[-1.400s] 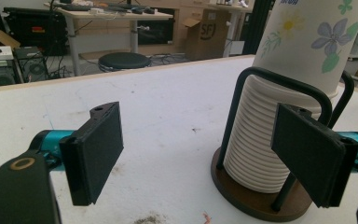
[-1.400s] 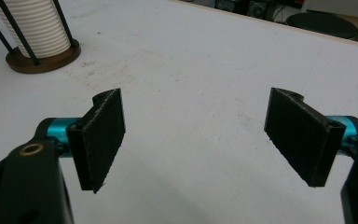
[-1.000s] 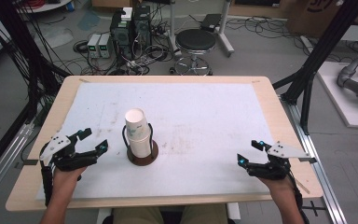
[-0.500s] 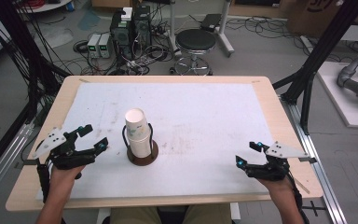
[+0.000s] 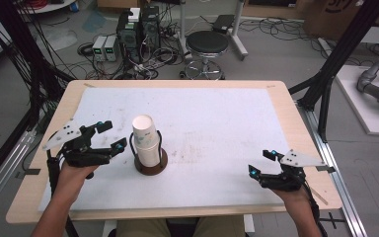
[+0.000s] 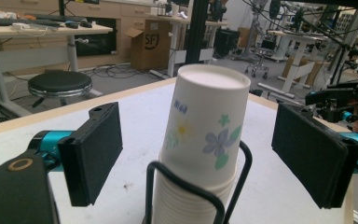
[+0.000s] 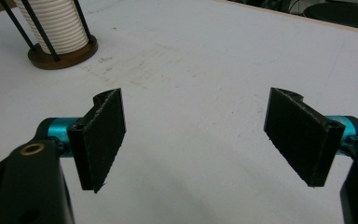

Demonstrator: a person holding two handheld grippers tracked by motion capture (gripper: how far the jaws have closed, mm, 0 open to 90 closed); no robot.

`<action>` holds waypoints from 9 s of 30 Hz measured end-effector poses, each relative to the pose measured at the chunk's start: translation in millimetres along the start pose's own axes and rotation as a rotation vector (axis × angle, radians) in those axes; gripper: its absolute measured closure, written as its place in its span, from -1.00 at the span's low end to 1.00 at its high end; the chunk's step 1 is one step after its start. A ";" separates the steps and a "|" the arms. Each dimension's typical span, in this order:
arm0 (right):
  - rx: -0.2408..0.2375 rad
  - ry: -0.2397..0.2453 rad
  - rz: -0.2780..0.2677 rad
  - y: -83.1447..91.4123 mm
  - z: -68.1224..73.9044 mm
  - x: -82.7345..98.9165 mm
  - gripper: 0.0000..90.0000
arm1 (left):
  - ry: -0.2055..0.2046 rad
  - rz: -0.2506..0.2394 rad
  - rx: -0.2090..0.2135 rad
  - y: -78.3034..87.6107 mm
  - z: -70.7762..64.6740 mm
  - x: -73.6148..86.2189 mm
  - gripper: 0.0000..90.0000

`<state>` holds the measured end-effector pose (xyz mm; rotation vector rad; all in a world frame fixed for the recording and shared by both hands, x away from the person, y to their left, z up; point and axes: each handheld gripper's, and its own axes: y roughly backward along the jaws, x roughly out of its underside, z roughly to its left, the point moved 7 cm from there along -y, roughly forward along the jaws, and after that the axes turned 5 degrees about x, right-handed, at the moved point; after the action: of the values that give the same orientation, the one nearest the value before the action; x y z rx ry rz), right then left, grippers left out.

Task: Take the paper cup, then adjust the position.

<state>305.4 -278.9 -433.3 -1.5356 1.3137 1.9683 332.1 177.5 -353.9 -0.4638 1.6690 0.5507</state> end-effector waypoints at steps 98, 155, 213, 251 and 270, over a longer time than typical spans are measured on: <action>-0.077 -0.001 -0.021 -6.4 13.0 -8.2 -0.53 | -0.067 0.064 0.283 -146.5 -85.5 -45.0 -0.21; -0.489 0.096 -0.089 -58.6 103.7 -58.7 -0.52 | -0.046 0.114 0.520 -163.7 -136.4 8.7 -0.20; -0.492 0.636 0.402 -42.0 107.3 -61.1 -0.20 | -0.154 0.443 0.620 -151.2 -146.3 28.9 -0.60; -0.482 0.354 0.101 -14.6 87.3 -76.5 -0.55 | -0.134 0.299 0.614 -143.6 -137.5 35.3 -0.17; -0.458 0.137 -0.166 -7.7 73.8 -48.3 -0.55 | -0.076 0.131 0.592 -131.1 -126.6 38.2 -0.17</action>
<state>285.0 -202.2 -394.1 -1.9422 0.7751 2.1862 302.0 -3.1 -388.1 0.0969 1.7006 0.1445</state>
